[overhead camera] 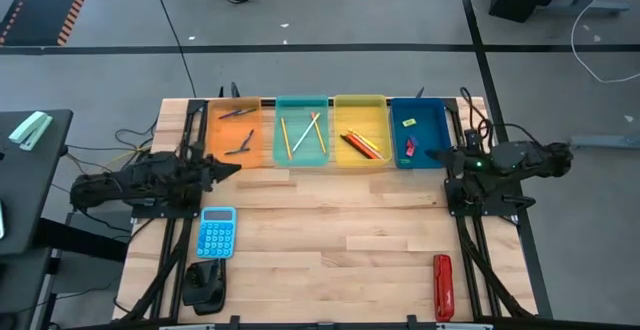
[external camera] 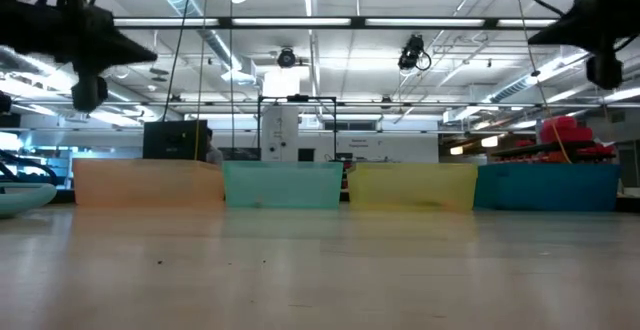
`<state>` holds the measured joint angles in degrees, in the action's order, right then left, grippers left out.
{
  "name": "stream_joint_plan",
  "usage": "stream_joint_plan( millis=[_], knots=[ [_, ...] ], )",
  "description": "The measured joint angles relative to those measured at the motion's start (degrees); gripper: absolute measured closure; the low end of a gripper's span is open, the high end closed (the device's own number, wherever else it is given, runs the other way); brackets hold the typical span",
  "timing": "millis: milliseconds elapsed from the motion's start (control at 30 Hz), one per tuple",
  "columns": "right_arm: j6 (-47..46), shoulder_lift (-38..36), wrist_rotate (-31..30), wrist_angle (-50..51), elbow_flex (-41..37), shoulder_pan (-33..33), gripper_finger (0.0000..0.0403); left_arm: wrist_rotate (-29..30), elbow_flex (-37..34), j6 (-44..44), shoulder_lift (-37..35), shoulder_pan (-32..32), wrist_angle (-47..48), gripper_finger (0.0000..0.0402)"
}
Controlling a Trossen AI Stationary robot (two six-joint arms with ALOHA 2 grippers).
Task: Sort crayons/erasers/pens/pencils in bins
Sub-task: Return to Home Position
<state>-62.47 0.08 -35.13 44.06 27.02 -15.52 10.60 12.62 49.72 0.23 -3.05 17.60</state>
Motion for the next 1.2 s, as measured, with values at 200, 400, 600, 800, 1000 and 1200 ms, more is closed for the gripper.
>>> stream_joint_plan(
  millis=[200, 400, 600, 800, 1000, 1200],
  knots=[
    [8.02, 0.30, 0.96, -35.18, -14.16, -0.05, 0.0399, -1.88, -2.86, 3.68, 0.00, -0.32, -6.47, 0.0397],
    [14.37, 0.59, -3.13, -51.31, -26.02, 0.02, 0.0399, -1.47, -1.90, -3.84, 0.03, -0.32, -6.89, 0.0387],
    [19.04, 2.95, -3.56, -46.57, -25.27, 0.02, 0.0388, -1.51, -1.98, -14.79, 0.09, -0.32, -5.77, 0.0380],
    [14.72, 4.00, -3.00, -46.63, -24.27, 0.02, 0.0384, -1.46, -1.98, -17.36, 0.11, -0.32, -6.63, 0.0387],
    [23.06, 4.00, -3.59, -47.10, -23.06, 0.02, 0.0383, -1.45, -1.98, -17.18, 0.11, -0.32, -6.66, 0.0380],
    [36.97, 3.89, -2.64, -53.59, -23.09, 0.03, 0.0382, -1.20, -1.98, -26.44, 0.14, -0.32, -6.52, 0.0371]
  ],
)
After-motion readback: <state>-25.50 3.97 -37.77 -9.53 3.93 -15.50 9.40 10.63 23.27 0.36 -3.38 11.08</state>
